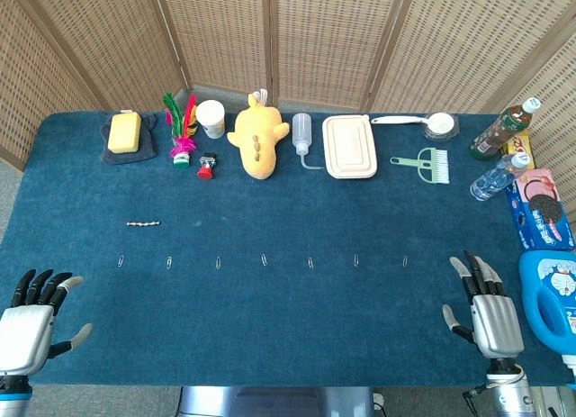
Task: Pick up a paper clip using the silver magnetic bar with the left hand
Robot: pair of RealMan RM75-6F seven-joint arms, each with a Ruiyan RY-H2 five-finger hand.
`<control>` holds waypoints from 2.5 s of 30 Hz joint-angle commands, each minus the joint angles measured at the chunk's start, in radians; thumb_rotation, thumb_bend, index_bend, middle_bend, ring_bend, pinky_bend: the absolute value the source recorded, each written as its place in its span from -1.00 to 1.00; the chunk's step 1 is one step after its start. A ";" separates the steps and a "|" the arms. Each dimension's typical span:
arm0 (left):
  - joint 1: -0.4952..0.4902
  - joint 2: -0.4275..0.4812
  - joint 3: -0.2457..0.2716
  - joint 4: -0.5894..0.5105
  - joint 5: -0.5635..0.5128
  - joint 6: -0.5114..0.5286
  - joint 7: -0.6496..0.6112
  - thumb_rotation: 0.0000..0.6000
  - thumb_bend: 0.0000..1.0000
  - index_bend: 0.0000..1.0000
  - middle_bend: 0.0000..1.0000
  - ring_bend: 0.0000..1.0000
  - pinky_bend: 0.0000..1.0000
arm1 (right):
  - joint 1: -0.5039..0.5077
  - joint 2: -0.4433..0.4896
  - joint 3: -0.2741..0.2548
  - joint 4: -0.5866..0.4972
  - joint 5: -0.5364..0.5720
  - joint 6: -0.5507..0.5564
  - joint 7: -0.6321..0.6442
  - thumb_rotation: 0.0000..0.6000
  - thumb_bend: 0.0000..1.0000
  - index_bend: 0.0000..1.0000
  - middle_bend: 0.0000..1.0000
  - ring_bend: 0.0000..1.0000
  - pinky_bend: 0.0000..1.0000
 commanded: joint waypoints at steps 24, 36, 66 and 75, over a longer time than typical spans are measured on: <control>-0.186 -0.011 -0.117 0.015 -0.049 -0.194 0.102 0.97 -0.30 -0.52 -0.25 -0.38 -0.50 | -0.027 0.003 0.002 0.000 0.030 0.017 0.008 1.00 -0.22 -0.82 -0.88 -0.99 -0.76; -0.436 -0.062 -0.262 0.219 -0.165 -0.458 0.038 0.65 -0.40 -0.46 1.00 0.97 0.97 | -0.026 0.000 0.020 0.006 0.056 0.011 0.015 1.00 -0.22 -0.82 -0.88 -0.96 -0.76; -0.671 -0.295 -0.260 0.700 -0.430 -0.716 0.048 1.00 -0.09 -0.09 1.00 1.00 1.00 | -0.034 -0.003 0.026 0.023 0.095 -0.008 0.015 1.00 -0.22 -0.91 -0.86 -0.91 -0.76; -0.719 -0.341 -0.245 0.783 -0.470 -0.777 0.061 1.00 -0.01 -0.11 1.00 1.00 1.00 | -0.036 -0.009 0.028 0.030 0.105 -0.014 0.016 1.00 -0.22 -0.92 -0.87 -0.91 -0.76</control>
